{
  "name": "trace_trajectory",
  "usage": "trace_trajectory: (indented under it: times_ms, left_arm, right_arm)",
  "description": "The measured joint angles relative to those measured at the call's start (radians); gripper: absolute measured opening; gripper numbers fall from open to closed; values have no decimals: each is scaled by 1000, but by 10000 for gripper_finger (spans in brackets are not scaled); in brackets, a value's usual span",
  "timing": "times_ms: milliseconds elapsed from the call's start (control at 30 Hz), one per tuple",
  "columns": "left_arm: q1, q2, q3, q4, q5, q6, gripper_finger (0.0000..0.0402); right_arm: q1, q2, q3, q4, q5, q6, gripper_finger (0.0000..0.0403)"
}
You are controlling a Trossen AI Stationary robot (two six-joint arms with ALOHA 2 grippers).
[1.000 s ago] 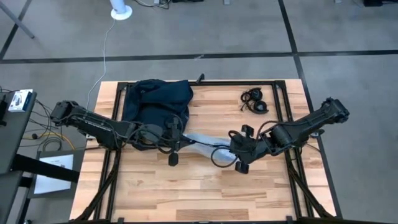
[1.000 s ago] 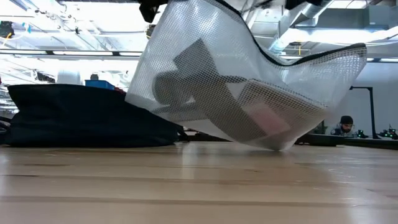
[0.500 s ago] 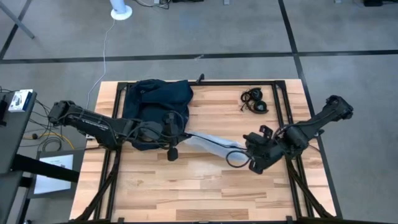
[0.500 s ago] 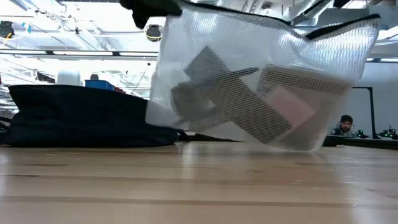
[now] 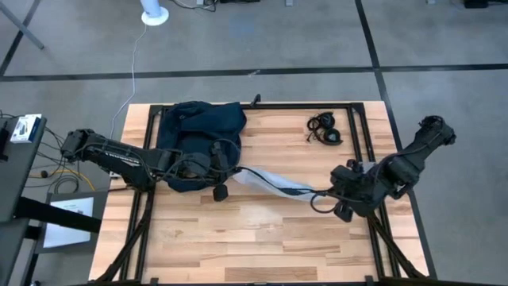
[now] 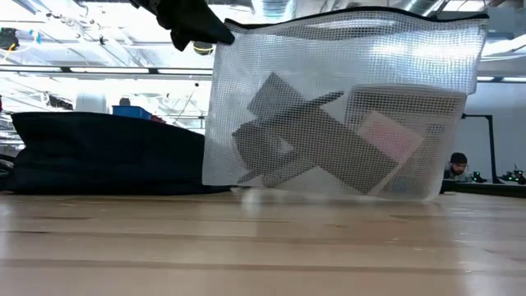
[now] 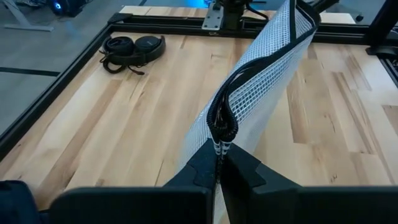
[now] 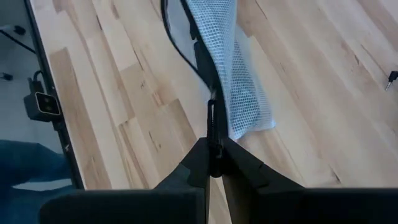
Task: Unpack backpack
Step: Open the white zip lock bag
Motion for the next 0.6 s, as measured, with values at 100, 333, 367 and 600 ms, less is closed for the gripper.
trace_trajectory:
  times_ms: [100, 333, 367, 600]
  left_arm:
    - [1, 0, 0, -8, 0, 0, 0]
    - [1, 0, 0, -7, 1, -25, 0]
    - [1, 0, 0, -7, 2, -32, 0]
    - [1, 0, -1, -6, 3, -52, 0]
  right_arm:
    - [17, -7, 0, -21, 0, 14, 14]
    - [50, -8, 0, -24, -26, 41, 14]
    - [55, -8, 0, -24, -28, 48, 14]
    - [101, -8, 0, -53, -29, 107, 14]
